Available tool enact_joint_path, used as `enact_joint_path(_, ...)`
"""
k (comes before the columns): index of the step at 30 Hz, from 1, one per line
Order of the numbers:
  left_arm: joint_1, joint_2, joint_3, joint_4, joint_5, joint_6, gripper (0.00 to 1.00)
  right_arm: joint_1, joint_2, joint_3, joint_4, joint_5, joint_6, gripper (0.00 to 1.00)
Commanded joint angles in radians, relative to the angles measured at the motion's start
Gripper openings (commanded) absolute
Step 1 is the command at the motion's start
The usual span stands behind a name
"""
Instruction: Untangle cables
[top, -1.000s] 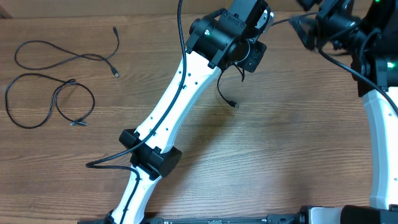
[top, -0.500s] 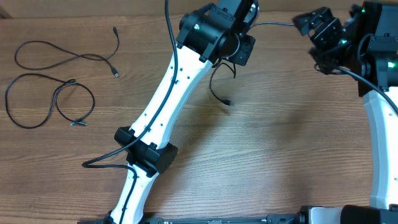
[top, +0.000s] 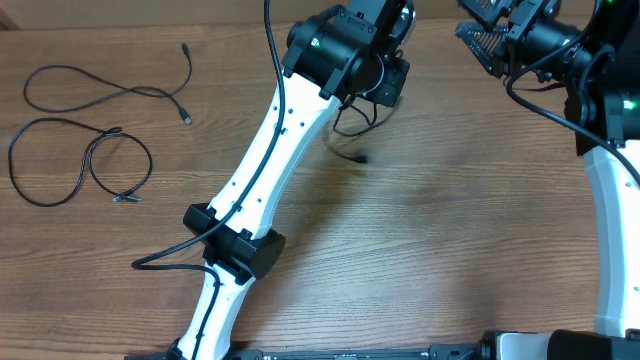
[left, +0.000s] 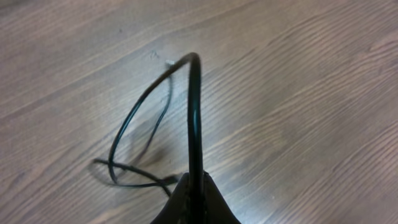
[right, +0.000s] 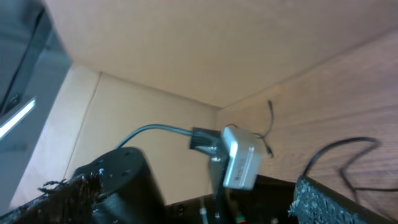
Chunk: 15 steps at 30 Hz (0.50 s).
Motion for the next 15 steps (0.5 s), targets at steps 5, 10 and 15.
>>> enact_joint_path(5, -0.002, -0.034, 0.022, -0.028, 0.019, 0.037, 0.04, -0.045, -0.020, 0.018, -0.246, 0.351, -0.112, 1.00)
enact_joint_path(10, -0.002, -0.112, 0.030, -0.022, 0.019, 0.035, 0.04, -0.114, -0.020, 0.017, -0.420, 0.528, -0.113, 1.00)
enact_joint_path(15, 0.000, -0.203, 0.030, -0.055, 0.019, -0.014, 0.04, -0.193, -0.019, 0.017, -0.511, 0.544, -0.113, 1.00)
